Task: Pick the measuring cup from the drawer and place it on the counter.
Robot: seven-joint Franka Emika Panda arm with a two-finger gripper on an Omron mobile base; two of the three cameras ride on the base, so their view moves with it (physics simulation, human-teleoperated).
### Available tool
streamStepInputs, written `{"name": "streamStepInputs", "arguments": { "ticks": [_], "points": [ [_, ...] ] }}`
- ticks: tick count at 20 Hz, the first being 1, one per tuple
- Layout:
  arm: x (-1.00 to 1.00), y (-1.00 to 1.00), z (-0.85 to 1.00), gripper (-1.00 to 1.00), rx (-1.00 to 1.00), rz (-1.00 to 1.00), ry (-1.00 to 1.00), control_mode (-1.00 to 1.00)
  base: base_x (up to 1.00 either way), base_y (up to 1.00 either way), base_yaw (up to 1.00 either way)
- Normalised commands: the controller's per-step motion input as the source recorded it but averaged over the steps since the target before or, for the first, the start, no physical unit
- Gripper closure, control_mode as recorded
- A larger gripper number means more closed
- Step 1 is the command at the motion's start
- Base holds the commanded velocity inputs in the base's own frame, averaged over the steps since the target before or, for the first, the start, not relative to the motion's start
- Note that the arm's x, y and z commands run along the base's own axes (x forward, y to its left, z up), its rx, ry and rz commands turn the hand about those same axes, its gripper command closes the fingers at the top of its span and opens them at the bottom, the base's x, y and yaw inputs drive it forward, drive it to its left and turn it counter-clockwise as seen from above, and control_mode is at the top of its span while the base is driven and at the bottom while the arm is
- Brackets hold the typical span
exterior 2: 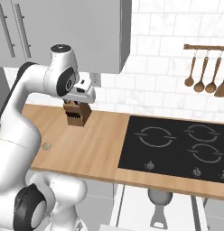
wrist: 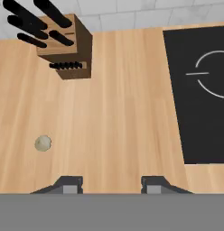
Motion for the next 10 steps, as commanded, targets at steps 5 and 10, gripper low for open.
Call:
{"name": "streamStepInputs", "arguments": {
  "ticks": [5, 10],
  "points": [
    [-0.47, -0.06, -0.17, -1.0, 0.0, 0.0, 0.01, -1.0, 0.0, 0.0, 0.0],
    [-1.0, -0.25, -0.51, -1.0, 0.0, 0.0, 0.0, -1.0, 0.0, 0.0, 0.0]
  ]
}}
